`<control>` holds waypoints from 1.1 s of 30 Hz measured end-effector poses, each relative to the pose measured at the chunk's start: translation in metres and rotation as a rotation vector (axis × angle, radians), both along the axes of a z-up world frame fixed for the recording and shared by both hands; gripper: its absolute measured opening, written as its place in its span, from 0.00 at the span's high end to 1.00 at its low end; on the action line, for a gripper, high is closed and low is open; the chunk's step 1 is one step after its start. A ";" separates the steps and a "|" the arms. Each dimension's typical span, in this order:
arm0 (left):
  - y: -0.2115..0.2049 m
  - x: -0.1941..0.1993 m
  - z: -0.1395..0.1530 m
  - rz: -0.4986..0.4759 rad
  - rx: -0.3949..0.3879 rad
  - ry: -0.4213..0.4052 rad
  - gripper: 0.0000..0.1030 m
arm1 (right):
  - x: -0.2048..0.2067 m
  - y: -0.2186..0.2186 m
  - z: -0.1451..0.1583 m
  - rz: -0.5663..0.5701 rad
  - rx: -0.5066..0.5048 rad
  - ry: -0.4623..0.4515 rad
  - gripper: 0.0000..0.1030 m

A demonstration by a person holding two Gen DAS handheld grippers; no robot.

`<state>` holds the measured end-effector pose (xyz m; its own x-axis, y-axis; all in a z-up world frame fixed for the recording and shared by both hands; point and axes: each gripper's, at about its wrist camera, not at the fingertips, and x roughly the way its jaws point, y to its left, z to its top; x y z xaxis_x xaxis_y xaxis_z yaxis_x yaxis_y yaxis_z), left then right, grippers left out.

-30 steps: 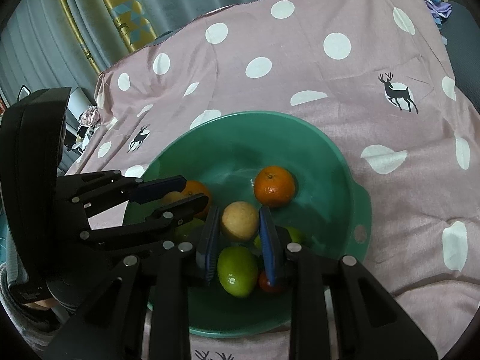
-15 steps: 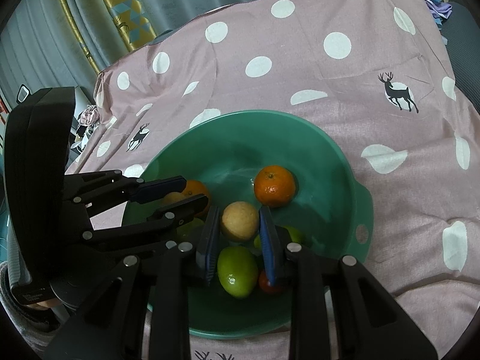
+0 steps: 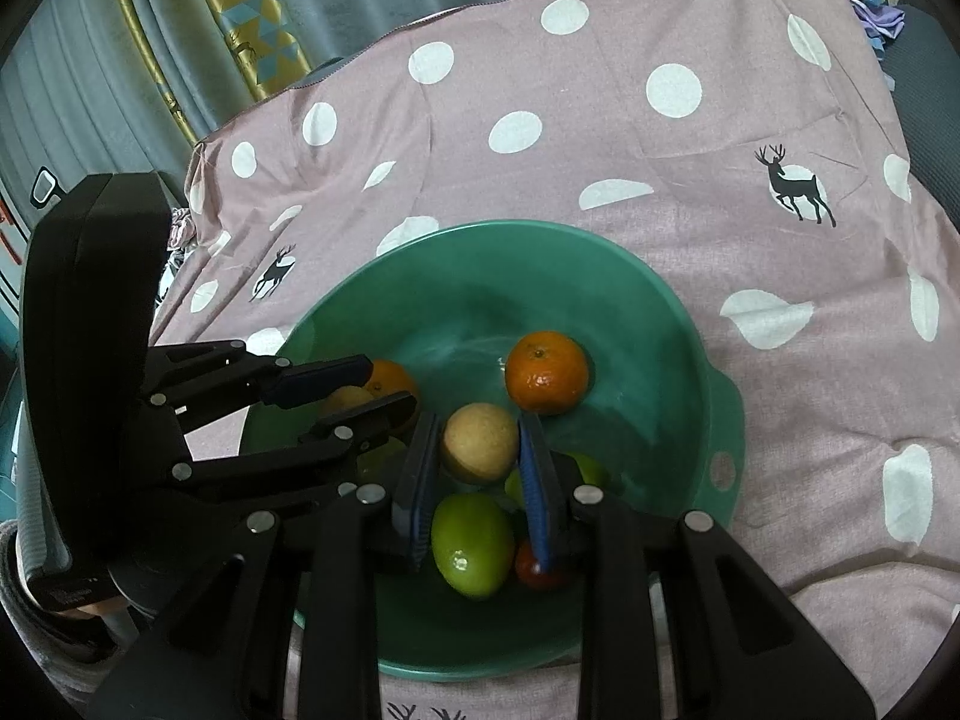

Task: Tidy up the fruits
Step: 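Lower both grippers into the bowl and open them to drop the yellow fruits, then withdraw both grippers from the bowl toward the loose red tomatoes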

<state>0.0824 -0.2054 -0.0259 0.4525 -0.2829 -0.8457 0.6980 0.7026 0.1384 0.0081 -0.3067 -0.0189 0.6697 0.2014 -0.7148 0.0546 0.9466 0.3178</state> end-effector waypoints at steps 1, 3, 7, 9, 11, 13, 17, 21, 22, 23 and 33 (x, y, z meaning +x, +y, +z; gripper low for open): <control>0.000 0.000 0.000 0.001 0.005 -0.002 0.75 | 0.000 0.000 0.000 0.000 -0.001 0.000 0.74; -0.001 0.001 -0.001 0.001 0.008 0.003 0.75 | 0.000 0.000 0.000 0.001 -0.003 0.001 0.74; -0.002 0.000 -0.003 0.002 0.015 0.005 0.75 | 0.000 0.000 0.000 -0.001 -0.006 0.002 0.74; -0.002 0.000 -0.004 0.001 0.020 0.006 0.75 | 0.000 0.000 0.000 -0.002 -0.008 0.005 0.73; -0.002 0.000 -0.004 0.006 0.021 0.004 0.75 | 0.000 -0.001 0.000 -0.008 -0.009 0.006 0.72; -0.002 0.001 -0.004 0.011 0.021 0.004 0.75 | 0.000 -0.002 -0.001 -0.017 -0.008 0.013 0.72; 0.000 0.002 -0.002 0.025 0.015 0.006 0.71 | -0.001 -0.005 -0.001 -0.030 0.009 0.010 0.67; 0.004 0.002 0.002 0.042 0.000 -0.006 0.39 | -0.005 -0.007 0.001 -0.042 0.019 -0.004 0.57; 0.005 0.002 0.004 0.047 -0.005 -0.009 0.37 | -0.006 -0.008 0.001 -0.046 0.022 -0.007 0.55; 0.007 0.001 0.006 0.049 -0.015 -0.008 0.37 | -0.008 -0.009 0.003 -0.052 0.028 -0.014 0.53; 0.045 0.003 0.037 0.123 -0.143 -0.006 0.21 | -0.035 -0.027 0.018 -0.126 0.090 -0.093 0.33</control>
<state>0.0857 -0.1602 0.0113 0.4964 -0.3424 -0.7977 0.6047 0.7957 0.0347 -0.0269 -0.3335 -0.0004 0.7558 0.1716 -0.6319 0.1379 0.9017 0.4098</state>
